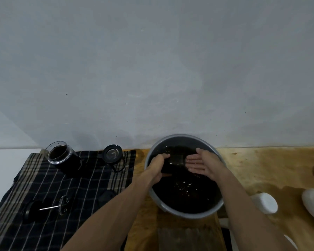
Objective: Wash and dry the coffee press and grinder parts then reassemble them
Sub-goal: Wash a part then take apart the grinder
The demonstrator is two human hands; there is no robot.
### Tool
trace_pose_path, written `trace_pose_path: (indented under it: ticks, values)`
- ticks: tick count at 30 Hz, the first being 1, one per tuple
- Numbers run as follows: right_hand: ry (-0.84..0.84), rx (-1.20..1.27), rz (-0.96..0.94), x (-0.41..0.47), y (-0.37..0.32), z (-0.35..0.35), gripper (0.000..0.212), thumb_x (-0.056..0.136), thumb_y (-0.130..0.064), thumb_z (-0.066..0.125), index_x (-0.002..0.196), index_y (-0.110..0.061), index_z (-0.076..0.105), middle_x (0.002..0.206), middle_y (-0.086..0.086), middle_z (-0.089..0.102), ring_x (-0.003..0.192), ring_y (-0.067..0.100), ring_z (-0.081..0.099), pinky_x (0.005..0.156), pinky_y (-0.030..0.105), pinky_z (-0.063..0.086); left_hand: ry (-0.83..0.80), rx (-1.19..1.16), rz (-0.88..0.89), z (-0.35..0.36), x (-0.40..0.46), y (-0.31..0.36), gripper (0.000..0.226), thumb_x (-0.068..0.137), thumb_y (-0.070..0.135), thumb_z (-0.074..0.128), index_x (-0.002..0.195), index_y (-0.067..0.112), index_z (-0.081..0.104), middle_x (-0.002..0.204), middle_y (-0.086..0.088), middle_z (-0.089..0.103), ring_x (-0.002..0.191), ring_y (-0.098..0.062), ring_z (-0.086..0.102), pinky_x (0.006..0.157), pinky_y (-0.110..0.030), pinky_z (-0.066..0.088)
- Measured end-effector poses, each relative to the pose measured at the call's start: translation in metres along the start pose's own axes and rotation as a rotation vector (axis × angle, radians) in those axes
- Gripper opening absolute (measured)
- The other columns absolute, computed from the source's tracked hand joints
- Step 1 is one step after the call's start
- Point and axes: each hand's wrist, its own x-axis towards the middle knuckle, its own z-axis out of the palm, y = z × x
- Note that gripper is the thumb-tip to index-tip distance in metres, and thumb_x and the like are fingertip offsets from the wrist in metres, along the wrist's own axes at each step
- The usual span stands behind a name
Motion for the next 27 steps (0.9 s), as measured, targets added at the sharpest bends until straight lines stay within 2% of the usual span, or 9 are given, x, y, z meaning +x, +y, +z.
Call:
trace_pose_path:
  ticks: [3,7,10,12,16,18,21,24,27]
  values:
    - [0.110,-0.161,0.021,0.007,0.005,-0.009,0.042,0.107,-0.037,0.047,0.115,-0.002,0.068,0.105,0.013,0.072,0.093,0.030,0.069,0.071,0.037,0.060,0.002,-0.047,-0.004,-0.004,-0.001,0.003,0.021,0.098,0.024,0.060,0.118,0.017,0.063,0.117,-0.012,0.065,0.110,-0.033,0.060,0.084,-0.049,0.058]
    - [0.197,-0.126,0.091,0.016,0.029,-0.010,0.027,0.103,-0.024,0.046,0.124,-0.010,0.056,0.111,0.012,0.062,0.101,0.028,0.057,0.091,0.044,0.049,-0.005,-0.063,0.013,-0.009,0.001,0.002,0.025,0.093,0.013,0.063,0.118,0.013,0.063,0.116,-0.013,0.065,0.110,-0.033,0.060,0.091,-0.051,0.057]
    - [0.091,0.125,0.145,0.019,0.032,-0.002,0.030,0.106,-0.027,0.048,0.124,-0.006,0.060,0.105,0.015,0.064,0.095,0.028,0.062,0.094,0.047,0.052,0.018,-0.023,0.018,-0.006,0.001,-0.003,0.034,0.089,0.015,0.066,0.123,0.013,0.063,0.120,-0.012,0.066,0.111,-0.033,0.061,0.097,-0.051,0.054]
    - [-0.030,0.189,0.169,0.017,0.025,0.003,0.041,0.107,-0.033,0.050,0.121,0.004,0.063,0.112,0.021,0.068,0.104,0.034,0.065,0.096,0.051,0.055,0.029,-0.011,0.023,-0.004,0.003,-0.007,0.037,0.086,0.018,0.067,0.123,0.013,0.065,0.118,-0.013,0.070,0.110,-0.032,0.064,0.096,-0.048,0.055]
    - [-0.138,-0.002,0.157,0.010,0.006,0.005,0.029,0.101,-0.030,0.062,0.117,-0.006,0.066,0.118,0.015,0.071,0.113,0.031,0.066,0.102,0.057,0.051,-0.001,0.017,0.068,0.003,-0.002,-0.004,0.032,0.089,0.025,0.061,0.119,0.016,0.069,0.117,-0.011,0.073,0.108,-0.027,0.066,0.096,-0.044,0.055]
    - [-0.109,-0.103,0.161,0.011,0.006,0.003,0.020,0.100,-0.020,0.063,0.115,-0.007,0.069,0.116,0.012,0.072,0.108,0.026,0.066,0.104,0.059,0.048,-0.002,0.113,0.140,0.006,-0.006,0.001,0.040,0.090,0.027,0.064,0.129,0.019,0.065,0.123,-0.004,0.070,0.110,-0.021,0.064,0.097,-0.039,0.053]
    - [-0.038,-0.122,0.150,0.011,0.011,0.001,0.019,0.102,-0.010,0.056,0.116,-0.006,0.068,0.110,0.012,0.072,0.104,0.024,0.067,0.106,0.059,0.047,0.020,0.410,0.360,0.003,-0.013,0.011,0.072,0.082,0.021,0.080,0.147,0.023,0.050,0.133,0.004,0.061,0.119,-0.016,0.059,0.097,-0.026,0.049]
    - [-0.002,-0.184,0.010,0.008,0.017,0.003,0.037,0.095,-0.006,0.059,0.130,-0.017,0.059,0.109,0.011,0.074,0.102,0.023,0.071,0.102,0.050,0.052,0.017,0.573,0.624,0.001,-0.016,0.021,0.062,0.076,0.021,0.089,0.134,0.019,0.067,0.134,0.002,0.064,0.128,-0.012,0.059,0.106,-0.017,0.042]
    - [-0.089,-0.323,-0.120,-0.007,0.017,0.008,0.064,0.083,-0.008,0.068,0.133,-0.040,0.046,0.108,0.005,0.076,0.104,0.019,0.072,0.100,0.045,0.054,-0.014,0.599,0.731,0.006,-0.023,0.029,0.053,0.075,0.014,0.090,0.125,0.017,0.074,0.142,-0.002,0.061,0.135,-0.012,0.052,0.118,-0.026,0.036]
